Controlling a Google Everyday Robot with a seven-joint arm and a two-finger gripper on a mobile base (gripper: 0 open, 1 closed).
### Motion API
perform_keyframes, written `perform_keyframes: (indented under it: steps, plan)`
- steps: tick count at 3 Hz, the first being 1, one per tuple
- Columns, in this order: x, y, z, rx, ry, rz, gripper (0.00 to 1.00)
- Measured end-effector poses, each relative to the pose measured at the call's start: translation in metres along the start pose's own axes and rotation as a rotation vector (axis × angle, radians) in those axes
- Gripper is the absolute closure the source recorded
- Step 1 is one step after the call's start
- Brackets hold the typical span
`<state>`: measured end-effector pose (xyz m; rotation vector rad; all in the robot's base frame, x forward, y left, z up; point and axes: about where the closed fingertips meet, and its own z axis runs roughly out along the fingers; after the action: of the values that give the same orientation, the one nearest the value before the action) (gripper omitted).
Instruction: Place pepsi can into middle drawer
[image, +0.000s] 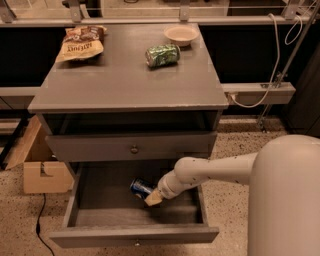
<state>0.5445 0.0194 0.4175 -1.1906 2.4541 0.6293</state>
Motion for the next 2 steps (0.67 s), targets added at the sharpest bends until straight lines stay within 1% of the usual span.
perform_keyframes:
  steps: [1,2]
  plan:
    - [0.000,-0.009,0.017,-0.007,-0.017,0.019,0.58]
    - [0.001,-0.015,0.029,-0.013,-0.030,0.035,0.27]
